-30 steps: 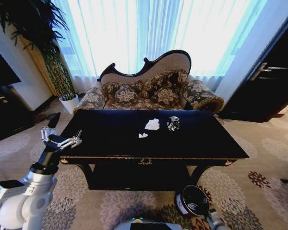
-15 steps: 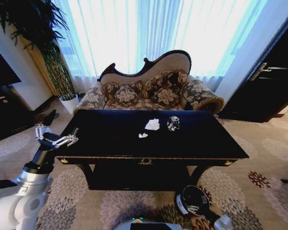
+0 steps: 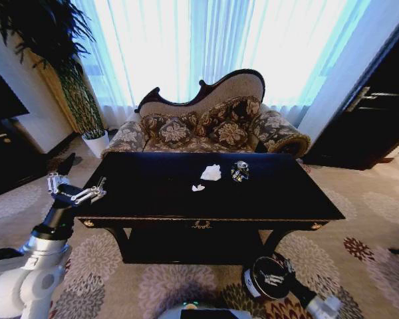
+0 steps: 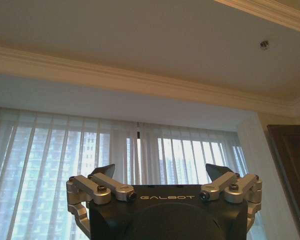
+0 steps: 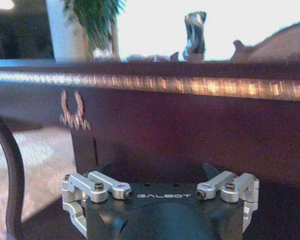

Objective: Move to the front of the table and place the trash on the table into the trash bin.

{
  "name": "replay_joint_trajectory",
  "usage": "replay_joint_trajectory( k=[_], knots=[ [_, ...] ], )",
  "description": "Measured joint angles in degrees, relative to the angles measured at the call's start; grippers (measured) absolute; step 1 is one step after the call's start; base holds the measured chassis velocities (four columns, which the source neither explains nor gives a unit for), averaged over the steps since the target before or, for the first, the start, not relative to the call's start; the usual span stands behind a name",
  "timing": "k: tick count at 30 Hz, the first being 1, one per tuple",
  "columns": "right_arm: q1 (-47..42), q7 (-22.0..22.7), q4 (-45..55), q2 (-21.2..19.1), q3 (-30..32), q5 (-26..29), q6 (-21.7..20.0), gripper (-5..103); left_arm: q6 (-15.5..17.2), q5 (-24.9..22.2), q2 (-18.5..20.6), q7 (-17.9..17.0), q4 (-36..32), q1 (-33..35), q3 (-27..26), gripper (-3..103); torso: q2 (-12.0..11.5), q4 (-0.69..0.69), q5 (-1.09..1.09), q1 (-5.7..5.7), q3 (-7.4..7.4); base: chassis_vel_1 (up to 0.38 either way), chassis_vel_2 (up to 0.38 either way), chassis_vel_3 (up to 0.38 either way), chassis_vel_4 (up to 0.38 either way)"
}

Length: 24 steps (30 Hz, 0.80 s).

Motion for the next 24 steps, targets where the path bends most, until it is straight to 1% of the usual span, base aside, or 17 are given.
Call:
replay_joint_trajectory(
  k=[2,3,7,8,10,11,14,15,17,19,22,23,24],
  knots=[
    [0.1,-2.0,2.1,-0.1,1.3,2.4,0.0,100,0.2,0.0,0.2,0.0,0.0,-0.1,0.1,100,0.0,0.00,0.00,0.01,0.00,0.000,0.000,0.000,0.000],
    [0.1,-2.0,2.1,-0.1,1.3,2.4,0.0,100,0.2,0.0,0.2,0.0,0.0,-0.1,0.1,100,0.0,0.00,0.00,0.01,0.00,0.000,0.000,0.000,0.000],
    [0.0,-5.0,5.8,-0.3,2.7,7.2,0.2,100,0.3,-0.1,0.6,0.0,0.5,-0.3,-0.1,100,0.0,0.00,0.01,0.01,0.00,0.000,0.000,0.000,0.000],
    [0.0,-5.0,5.8,-0.3,2.7,7.2,0.2,100,0.3,-0.1,0.6,0.0,0.5,-0.3,-0.1,100,0.0,0.00,0.01,0.01,0.00,0.000,0.000,0.000,0.000],
    [0.1,-7.7,7.7,-0.4,3.9,9.5,0.2,100,0.3,-0.1,0.7,0.0,0.6,-0.3,-0.2,100,0.0,0.00,0.00,0.01,0.00,0.000,0.000,0.000,0.000],
    [0.1,-7.7,7.7,-0.4,3.9,9.5,0.2,100,0.3,-0.1,0.7,0.0,0.6,-0.3,-0.2,100,0.0,0.00,0.00,0.01,0.00,0.000,0.000,0.000,0.000],
    [-0.1,-10.3,9.9,-0.5,5.3,11.4,0.2,100,0.3,-0.1,0.7,0.0,0.7,-0.4,-0.2,100,0.0,0.00,0.00,0.01,0.01,0.000,0.000,0.000,0.000],
    [-0.1,-10.3,9.9,-0.5,5.3,11.4,0.2,100,0.3,-0.1,0.7,0.0,0.7,-0.4,-0.2,100,0.0,0.00,0.00,0.01,0.01,0.000,0.000,0.000,0.000],
    [0.0,-12.6,10.8,-0.6,5.8,12.3,0.3,100,0.3,-0.2,0.8,-0.1,0.7,-0.3,-0.3,100,0.0,0.00,0.00,0.01,0.01,0.000,0.000,0.000,0.000],
    [0.2,-13.9,11.5,-0.6,5.6,12.9,0.7,100,0.1,-0.2,0.7,-0.1,0.7,-0.1,-0.4,100,0.0,-0.01,0.00,0.01,0.00,0.000,0.000,0.000,0.000],
    [0.9,-13.1,13.1,-0.4,4.8,13.0,0.7,100,0.1,-0.2,0.5,-0.9,0.8,0.0,-0.8,100,0.0,-0.01,0.01,0.01,0.00,0.000,0.000,0.000,0.000],
    [1.5,-11.9,14.0,-0.4,4.3,12.8,0.4,100,0.1,-0.2,0.4,-1.3,0.8,0.1,-0.9,100,0.0,-0.01,0.00,0.01,0.01,0.000,0.000,0.000,0.000],
    [2.2,-9.8,15.2,-0.3,3.6,12.4,-0.1,100,0.1,-0.2,0.2,-1.9,0.8,0.3,-1.3,100,0.0,0.00,0.00,0.01,0.01,0.000,0.000,0.000,0.000]
  ],
)
